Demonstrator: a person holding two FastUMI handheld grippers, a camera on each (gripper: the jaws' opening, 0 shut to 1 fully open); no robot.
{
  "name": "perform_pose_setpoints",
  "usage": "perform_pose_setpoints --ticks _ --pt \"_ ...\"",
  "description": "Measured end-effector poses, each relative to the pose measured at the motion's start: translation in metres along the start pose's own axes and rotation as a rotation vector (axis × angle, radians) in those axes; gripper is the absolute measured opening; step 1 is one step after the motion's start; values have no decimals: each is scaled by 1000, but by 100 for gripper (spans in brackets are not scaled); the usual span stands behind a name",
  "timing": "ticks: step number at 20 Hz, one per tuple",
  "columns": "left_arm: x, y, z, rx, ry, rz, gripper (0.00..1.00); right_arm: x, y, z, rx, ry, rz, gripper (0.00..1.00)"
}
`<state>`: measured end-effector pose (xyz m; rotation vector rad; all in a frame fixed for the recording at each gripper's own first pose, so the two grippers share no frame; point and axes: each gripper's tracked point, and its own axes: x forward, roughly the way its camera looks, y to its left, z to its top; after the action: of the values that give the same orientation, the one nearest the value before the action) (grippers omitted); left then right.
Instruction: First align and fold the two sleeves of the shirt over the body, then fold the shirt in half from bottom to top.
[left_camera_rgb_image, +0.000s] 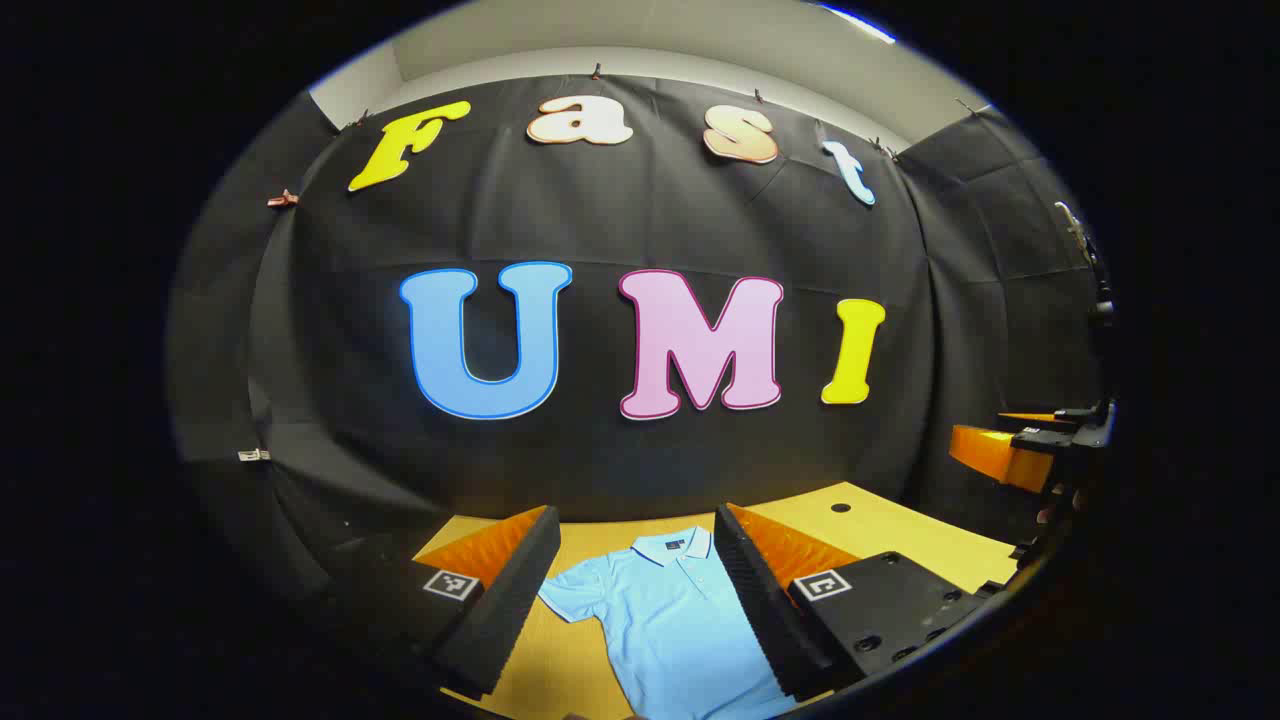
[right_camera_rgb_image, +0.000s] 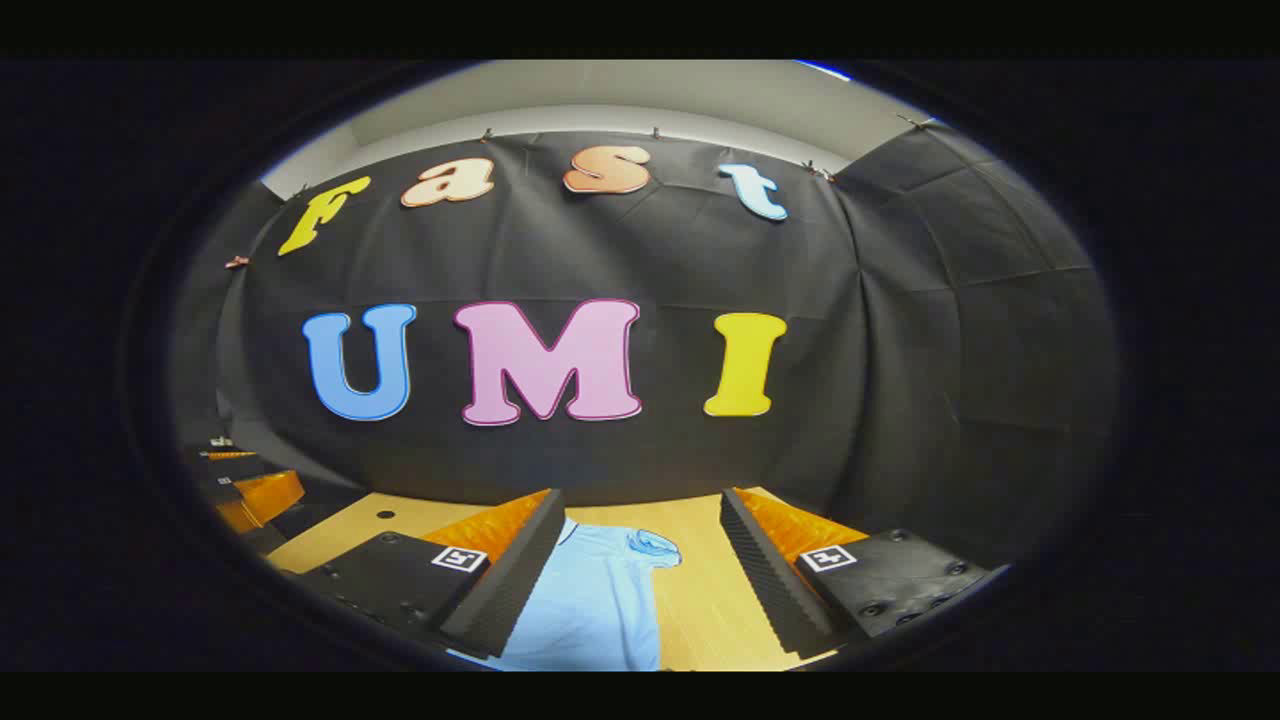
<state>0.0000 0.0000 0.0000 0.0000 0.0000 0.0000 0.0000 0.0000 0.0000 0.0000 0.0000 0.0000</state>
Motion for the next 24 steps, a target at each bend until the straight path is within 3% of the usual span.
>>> perform_pose_setpoints --ticks 18,24 --pt "-2 -1 -5 4 18 4 98 2 3 -16 0 50 28 97" --pt "-3 2 -8 7 33 27 98 11 10 -45 6 157 53 98"
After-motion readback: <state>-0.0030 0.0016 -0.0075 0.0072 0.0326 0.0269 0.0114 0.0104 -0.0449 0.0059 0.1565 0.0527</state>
